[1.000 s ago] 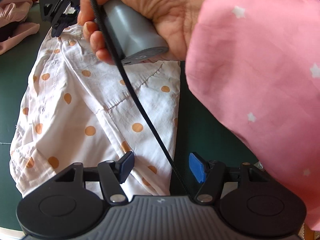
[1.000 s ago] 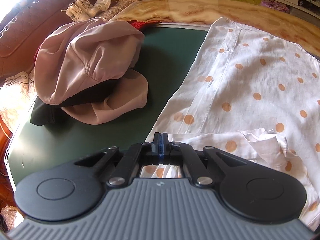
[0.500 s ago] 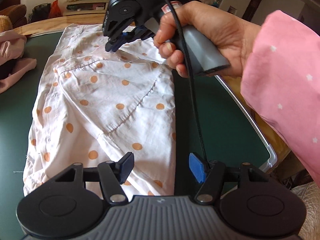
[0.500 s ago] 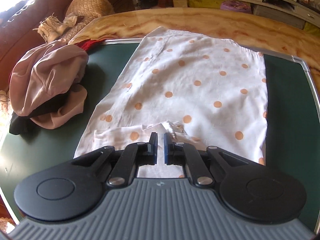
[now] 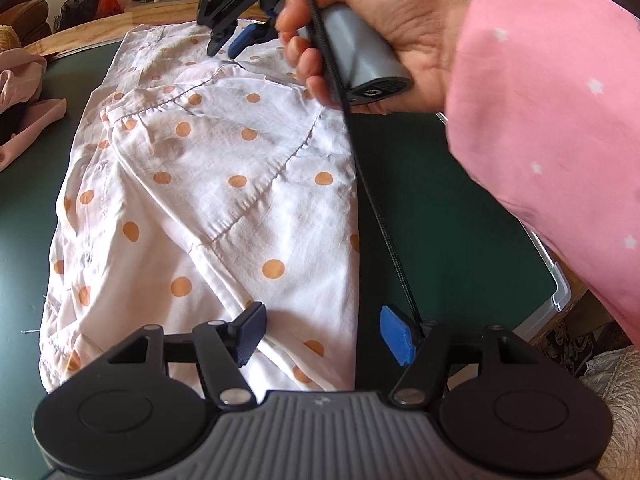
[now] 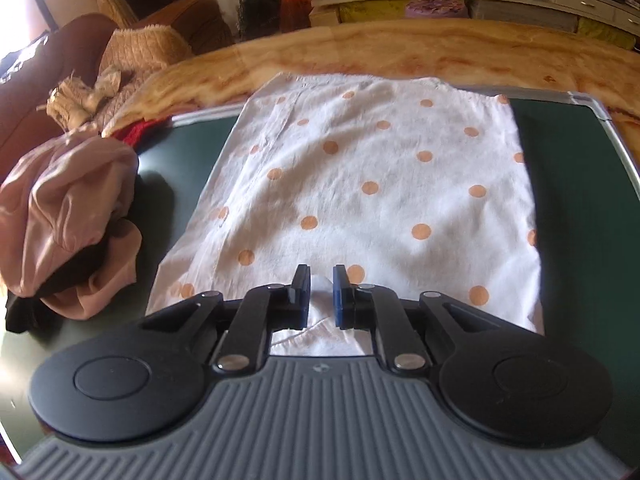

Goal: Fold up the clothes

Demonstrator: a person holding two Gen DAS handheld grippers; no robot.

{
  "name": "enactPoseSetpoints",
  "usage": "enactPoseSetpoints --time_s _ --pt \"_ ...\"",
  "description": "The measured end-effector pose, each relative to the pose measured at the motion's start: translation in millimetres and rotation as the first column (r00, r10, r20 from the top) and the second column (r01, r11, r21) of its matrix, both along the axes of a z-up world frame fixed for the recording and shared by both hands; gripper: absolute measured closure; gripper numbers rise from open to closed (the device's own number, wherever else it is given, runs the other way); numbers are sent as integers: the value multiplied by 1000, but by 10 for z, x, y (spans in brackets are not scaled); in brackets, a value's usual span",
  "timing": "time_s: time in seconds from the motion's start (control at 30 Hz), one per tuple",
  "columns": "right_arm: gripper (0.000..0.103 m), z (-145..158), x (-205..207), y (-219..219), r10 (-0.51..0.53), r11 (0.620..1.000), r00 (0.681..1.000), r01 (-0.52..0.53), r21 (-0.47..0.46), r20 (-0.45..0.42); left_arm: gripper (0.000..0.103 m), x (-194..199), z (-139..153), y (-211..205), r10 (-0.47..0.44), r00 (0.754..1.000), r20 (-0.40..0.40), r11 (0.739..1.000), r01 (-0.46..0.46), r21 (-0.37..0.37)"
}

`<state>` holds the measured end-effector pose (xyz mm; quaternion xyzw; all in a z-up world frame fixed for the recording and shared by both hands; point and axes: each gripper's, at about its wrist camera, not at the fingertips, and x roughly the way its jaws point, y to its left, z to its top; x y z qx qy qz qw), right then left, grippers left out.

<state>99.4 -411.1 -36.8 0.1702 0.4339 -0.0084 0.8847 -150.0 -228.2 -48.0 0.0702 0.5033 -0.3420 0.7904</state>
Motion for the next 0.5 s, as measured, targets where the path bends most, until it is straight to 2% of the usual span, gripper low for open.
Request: enactPoseSetpoints --time_s 0.03,0.13,0.2,0.27,0.3,0.4,0.5 --pt "73 84 -145 -61 -13 1000 1000 13 12 24 33 5 4 13 3 1000 -6 1000 -3 -7" --pt "69 329 -697 -230 -25 999 996 22 37 85 33 46 27 103 24 999 -41 997 -27 -66" --pt "66 433 -1217 -319 -44 997 990 36 61 132 33 65 63 177 51 998 -38 994 -54 -92" --pt "56 425 -1814 -340 -112 990 981 96 102 156 33 63 113 244 80 997 -18 991 -81 -102" --pt "55 407 -2121 -341 -151 983 975 132 124 164 33 78 146 295 100 995 -9 987 -100 -123" --pt "50 338 -2924 -304 -242 961 955 212 178 170 33 158 285 552 195 981 6 955 -188 -230" --pt "48 198 -3213 -84 -217 967 968 195 166 124 33 192 468 897 280 960 18 919 -263 -294"
